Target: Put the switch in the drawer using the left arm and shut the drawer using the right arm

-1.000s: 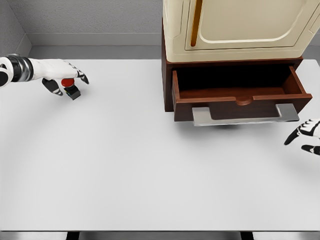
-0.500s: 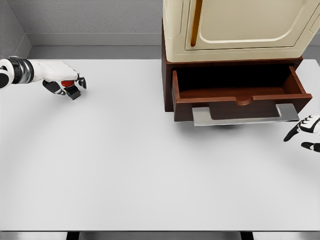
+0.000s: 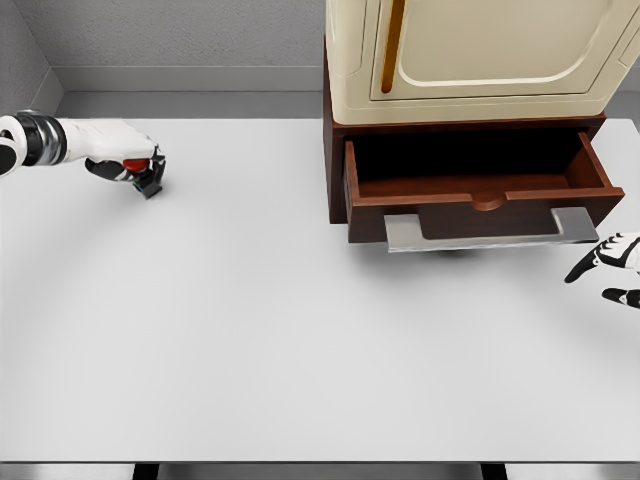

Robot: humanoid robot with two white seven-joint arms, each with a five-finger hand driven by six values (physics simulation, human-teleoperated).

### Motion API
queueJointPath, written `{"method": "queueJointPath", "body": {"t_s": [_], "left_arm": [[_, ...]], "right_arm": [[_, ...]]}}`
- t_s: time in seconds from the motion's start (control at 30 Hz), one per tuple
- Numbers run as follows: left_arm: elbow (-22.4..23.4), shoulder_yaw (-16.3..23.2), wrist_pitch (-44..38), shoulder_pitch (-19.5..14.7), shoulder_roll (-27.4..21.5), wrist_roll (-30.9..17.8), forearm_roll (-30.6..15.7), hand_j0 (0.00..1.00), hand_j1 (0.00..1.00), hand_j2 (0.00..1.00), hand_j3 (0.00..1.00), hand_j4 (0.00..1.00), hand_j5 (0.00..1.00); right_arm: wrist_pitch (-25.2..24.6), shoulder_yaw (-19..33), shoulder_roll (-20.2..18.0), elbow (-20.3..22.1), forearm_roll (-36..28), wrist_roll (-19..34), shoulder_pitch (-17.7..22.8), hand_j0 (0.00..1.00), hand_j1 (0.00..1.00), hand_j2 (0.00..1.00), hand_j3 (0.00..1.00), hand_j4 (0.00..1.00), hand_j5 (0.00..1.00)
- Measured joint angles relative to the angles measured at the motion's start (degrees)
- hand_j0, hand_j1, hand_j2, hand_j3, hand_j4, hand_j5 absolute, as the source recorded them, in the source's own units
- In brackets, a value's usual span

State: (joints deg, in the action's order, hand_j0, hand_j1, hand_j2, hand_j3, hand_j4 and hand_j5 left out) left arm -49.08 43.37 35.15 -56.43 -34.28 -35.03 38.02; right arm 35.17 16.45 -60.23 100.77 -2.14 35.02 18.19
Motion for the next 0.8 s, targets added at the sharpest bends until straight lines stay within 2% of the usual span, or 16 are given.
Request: {"method": "queueJointPath", "body": {"t_s": [0.4,0.5,0.67,0.8], "left_arm": [[-2.3,-0.2,0.0,-1.7,-2.0,-0.1,-2.2,0.38,0.38,0.38,0.38,0.38,0.38],[-6.0,-0.2,0.1,-1.7,-2.9,0.0,-3.5,0.38,0.38,0.38,0.38,0.38,0.38],[-15.3,-0.1,0.1,-1.1,-3.5,0.0,-4.9,0.39,0.39,0.39,0.39,0.39,0.39],[-23.7,0.1,0.1,0.7,-4.1,0.0,-6.3,0.38,0.38,0.38,0.38,0.38,0.38]], "right_arm": [[0.0,0.0,0.0,0.0,0.0,0.0,0.0,0.56,0.56,0.56,0.56,0.56,0.56],[0.0,0.0,0.0,0.0,0.0,0.0,-0.1,0.53,0.53,0.53,0.53,0.53,0.53],[0.0,0.0,0.0,0.0,0.0,0.0,-0.1,0.54,0.54,0.54,0.54,0.54,0.54],[0.0,0.0,0.0,0.0,0.0,0.0,0.0,0.57,0.57,0.57,0.57,0.57,0.57]]}}
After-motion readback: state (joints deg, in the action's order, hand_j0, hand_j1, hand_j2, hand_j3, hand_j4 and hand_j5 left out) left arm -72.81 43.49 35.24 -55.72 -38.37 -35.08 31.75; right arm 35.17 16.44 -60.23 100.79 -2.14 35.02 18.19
